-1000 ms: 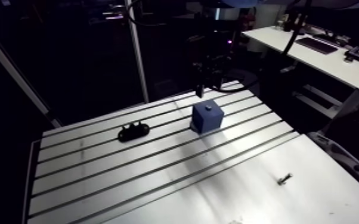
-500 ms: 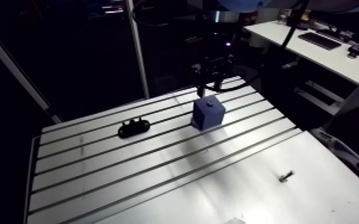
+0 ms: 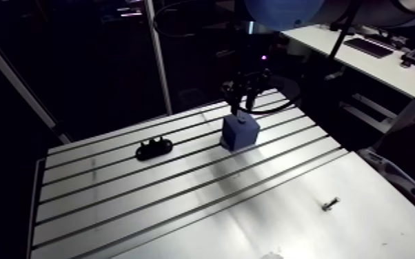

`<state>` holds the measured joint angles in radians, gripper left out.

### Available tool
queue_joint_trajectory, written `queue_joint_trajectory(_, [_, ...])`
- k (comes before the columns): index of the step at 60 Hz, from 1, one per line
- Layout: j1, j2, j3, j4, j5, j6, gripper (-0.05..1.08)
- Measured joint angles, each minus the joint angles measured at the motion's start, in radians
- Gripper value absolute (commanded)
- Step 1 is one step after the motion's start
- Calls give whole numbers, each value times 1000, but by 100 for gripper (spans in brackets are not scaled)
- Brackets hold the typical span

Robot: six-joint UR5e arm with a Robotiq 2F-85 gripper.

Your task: Pick up the M10 bolt and insert it into the hex recess until seated.

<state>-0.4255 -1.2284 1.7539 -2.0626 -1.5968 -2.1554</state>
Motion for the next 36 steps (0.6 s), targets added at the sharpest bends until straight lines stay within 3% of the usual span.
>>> queue_joint_trajectory(36, [-8, 28, -10, -11, -6, 16, 49])
